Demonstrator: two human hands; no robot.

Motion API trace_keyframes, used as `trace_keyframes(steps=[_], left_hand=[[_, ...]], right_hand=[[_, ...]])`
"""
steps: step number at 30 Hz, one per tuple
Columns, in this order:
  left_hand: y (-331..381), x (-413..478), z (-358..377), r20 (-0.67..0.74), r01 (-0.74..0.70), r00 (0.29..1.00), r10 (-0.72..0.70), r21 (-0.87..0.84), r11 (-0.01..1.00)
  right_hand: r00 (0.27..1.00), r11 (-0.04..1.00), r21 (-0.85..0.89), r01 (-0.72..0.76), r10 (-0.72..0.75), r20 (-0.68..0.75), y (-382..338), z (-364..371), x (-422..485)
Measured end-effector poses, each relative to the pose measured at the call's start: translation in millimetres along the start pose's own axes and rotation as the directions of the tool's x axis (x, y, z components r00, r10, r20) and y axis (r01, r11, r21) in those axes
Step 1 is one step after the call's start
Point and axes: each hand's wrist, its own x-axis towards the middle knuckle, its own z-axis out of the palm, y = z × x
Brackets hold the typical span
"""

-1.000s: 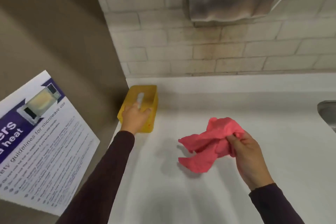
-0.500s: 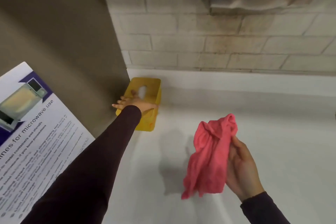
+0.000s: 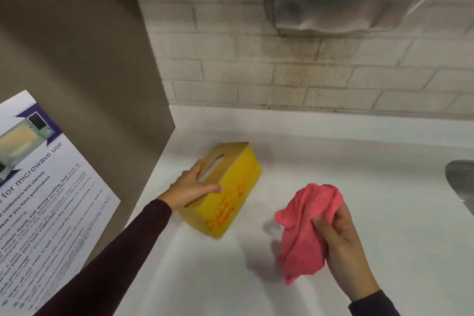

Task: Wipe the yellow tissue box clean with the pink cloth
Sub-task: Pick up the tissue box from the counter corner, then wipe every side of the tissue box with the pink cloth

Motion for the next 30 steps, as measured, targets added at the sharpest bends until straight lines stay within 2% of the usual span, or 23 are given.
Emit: trace_keyframes(steps=[2, 5, 10, 12, 14, 16, 17, 20, 21, 23, 26, 28, 30], left_hand=[[2, -21, 15, 0.142, -0.047, 0.988, 0.060, -0.093, 0.995], [8, -46, 32, 0.295, -0.146, 0.941, 0.166, -0.090, 0.985], [17, -70, 54, 0.552, -0.179, 0.796, 0.248, -0.177, 0.968], [20, -71, 58, 0.583, -0.136, 0.779, 0.231, -0.202, 0.970], [23, -69, 59, 0.612, -0.096, 0.764, 0.207, -0.209, 0.973], [24, -68, 59, 0.627, -0.084, 0.750, 0.211, -0.225, 0.971], [24, -68, 58, 0.635, -0.077, 0.742, 0.214, -0.237, 0.968], [24, -67, 57, 0.652, -0.073, 0.726, 0.218, -0.242, 0.967], [24, -67, 57, 0.653, -0.077, 0.724, 0.223, -0.245, 0.967], [24, -67, 57, 0.648, -0.082, 0.726, 0.230, -0.251, 0.965], [28, -73, 56, 0.619, -0.112, 0.754, 0.218, -0.206, 0.972], [32, -77, 55, 0.604, -0.122, 0.772, 0.195, -0.161, 0.979], [33, -81, 54, 0.583, -0.146, 0.786, 0.207, -0.150, 0.978]], right_hand=[[1.000, 0.999, -0.046, -0.001, 0.002, 0.022, -3, -10, -13], [0.998, 0.976, -0.209, 0.065, -0.065, 0.006, -5, -26, -36], [0.982, 0.917, -0.353, 0.183, -0.190, 0.015, -5, -52, -77], [0.958, 0.846, -0.455, 0.277, -0.278, 0.065, 1, -55, -86], [0.919, 0.727, -0.569, 0.384, -0.360, 0.161, 6, -54, -87], [0.902, 0.644, -0.638, 0.422, -0.366, 0.227, 11, -50, -79], [0.904, 0.644, -0.644, 0.413, -0.373, 0.207, 14, -46, -73], [0.917, 0.794, -0.523, 0.308, -0.394, -0.057, 24, -32, -50], [0.913, 0.817, -0.491, 0.301, -0.396, -0.100, 26, -29, -42], [0.897, 0.774, -0.542, 0.329, -0.435, -0.078, 28, -23, -30], [0.847, 0.587, -0.702, 0.403, -0.529, 0.044, 40, -17, -25], [0.851, 0.594, -0.691, 0.412, -0.522, 0.059, 46, -17, -26], [0.875, 0.669, -0.633, 0.389, -0.484, 0.027, 45, -17, -26]])
